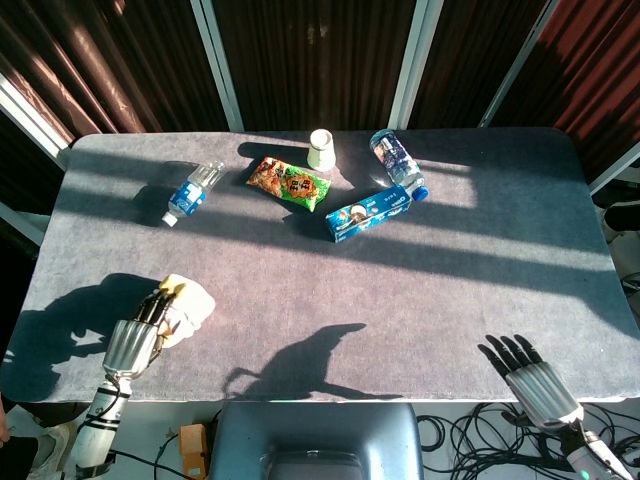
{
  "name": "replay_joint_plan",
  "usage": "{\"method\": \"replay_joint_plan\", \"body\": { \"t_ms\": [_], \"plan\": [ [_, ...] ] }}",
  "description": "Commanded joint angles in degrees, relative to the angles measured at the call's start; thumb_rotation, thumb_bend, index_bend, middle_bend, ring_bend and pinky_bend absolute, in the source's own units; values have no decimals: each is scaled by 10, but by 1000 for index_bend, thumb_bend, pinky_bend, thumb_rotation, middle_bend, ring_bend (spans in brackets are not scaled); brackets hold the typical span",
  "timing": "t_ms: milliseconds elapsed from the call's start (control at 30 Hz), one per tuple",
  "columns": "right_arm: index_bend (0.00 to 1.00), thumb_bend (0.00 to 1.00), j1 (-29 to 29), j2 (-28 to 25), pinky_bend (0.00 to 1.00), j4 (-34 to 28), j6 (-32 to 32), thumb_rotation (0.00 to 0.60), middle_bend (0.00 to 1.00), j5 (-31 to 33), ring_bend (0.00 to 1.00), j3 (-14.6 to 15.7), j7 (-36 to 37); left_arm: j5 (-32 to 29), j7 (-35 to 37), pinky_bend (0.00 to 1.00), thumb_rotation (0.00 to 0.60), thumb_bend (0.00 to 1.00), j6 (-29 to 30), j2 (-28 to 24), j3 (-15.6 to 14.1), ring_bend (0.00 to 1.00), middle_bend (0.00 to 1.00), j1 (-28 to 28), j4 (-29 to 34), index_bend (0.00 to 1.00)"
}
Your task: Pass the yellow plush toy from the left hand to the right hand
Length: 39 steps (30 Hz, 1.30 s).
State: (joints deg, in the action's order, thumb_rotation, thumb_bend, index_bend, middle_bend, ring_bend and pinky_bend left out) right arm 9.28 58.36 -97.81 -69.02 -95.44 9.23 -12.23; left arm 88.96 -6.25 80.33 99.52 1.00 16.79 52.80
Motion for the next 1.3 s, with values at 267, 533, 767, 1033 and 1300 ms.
{"method": "replay_joint_plan", "body": {
  "t_ms": [267, 533, 767, 1033, 1300],
  "plan": [
    [0, 52, 2, -7, 0, 2, -7, 600, 0, -11, 0, 1, 23, 54, 19, 1000, 600, 342, 37, 78, 8, 919, 898, 49, -44, 749],
    [0, 52, 4, -18, 0, 7, -16, 600, 0, -32, 0, 7, 56, 90, -104, 1000, 600, 340, 47, 96, 50, 919, 898, 119, 84, 750],
    [0, 51, 9, -29, 0, 12, -20, 600, 0, -49, 0, 13, 86, 99, -211, 1000, 600, 339, 25, 131, 82, 919, 899, 165, 155, 750],
    [0, 51, 10, -32, 0, 15, -22, 600, 0, -58, 0, 16, 96, 89, -242, 1000, 600, 341, 7, 148, 92, 919, 898, 180, 177, 749],
    [0, 52, 12, -33, 0, 17, -21, 600, 0, -65, 0, 19, 102, 63, -267, 1000, 600, 341, 4, 243, 119, 919, 898, 203, 151, 750]
  ]
}}
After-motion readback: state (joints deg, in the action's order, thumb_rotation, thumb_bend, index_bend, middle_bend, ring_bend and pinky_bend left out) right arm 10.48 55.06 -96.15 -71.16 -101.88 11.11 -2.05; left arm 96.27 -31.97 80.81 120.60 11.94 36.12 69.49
